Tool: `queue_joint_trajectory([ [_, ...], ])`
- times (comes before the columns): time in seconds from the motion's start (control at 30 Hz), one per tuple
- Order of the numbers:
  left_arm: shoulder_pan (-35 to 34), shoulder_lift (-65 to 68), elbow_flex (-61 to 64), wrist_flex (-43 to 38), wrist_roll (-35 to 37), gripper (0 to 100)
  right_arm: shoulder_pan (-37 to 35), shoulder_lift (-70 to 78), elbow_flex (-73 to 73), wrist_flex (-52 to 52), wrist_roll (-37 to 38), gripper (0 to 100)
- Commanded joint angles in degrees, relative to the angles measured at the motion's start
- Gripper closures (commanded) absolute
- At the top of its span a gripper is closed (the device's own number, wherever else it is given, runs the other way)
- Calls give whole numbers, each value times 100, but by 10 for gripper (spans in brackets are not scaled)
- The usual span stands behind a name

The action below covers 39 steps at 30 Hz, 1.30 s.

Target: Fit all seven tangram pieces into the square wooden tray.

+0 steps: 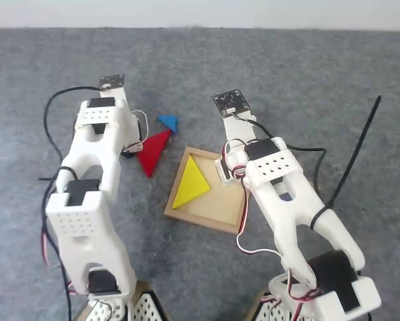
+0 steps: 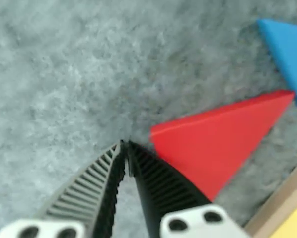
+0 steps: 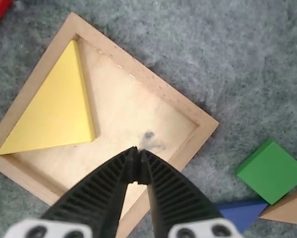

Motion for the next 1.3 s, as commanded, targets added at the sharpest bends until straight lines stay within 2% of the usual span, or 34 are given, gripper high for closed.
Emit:
queue_joint_trajectory([
  [0.0,-220,-712,-198,-123,53,988,66,-330,-35,-84,-9,988],
  [0.13,62,-958,-119,-1275,114,988,48,-330,-35,-101,-9,988],
  [0.23,545,-580,-233,-1292,79,988,66,-330,26,-110,-9,987],
  [0.33,721,-88,-514,-1248,105,987,48,-330,176,-338,-9,987],
  [0.4,589,141,-875,-1002,123,987,40,-338,290,-523,-9,987],
  [0.57,466,826,-1807,264,176,987,40,-347,387,-699,-9,987],
  [0.73,440,1020,-1982,1143,132,987,40,-374,387,-673,-9,987],
  [0.87,510,967,-1657,1371,-343,987,40,-374,387,-673,-9,987],
  [1.13,536,404,-444,1424,-835,987,66,-374,387,-673,-9,987],
  [1.27,580,-264,435,1108,-1011,987,66,-391,387,-673,-9,987],
])
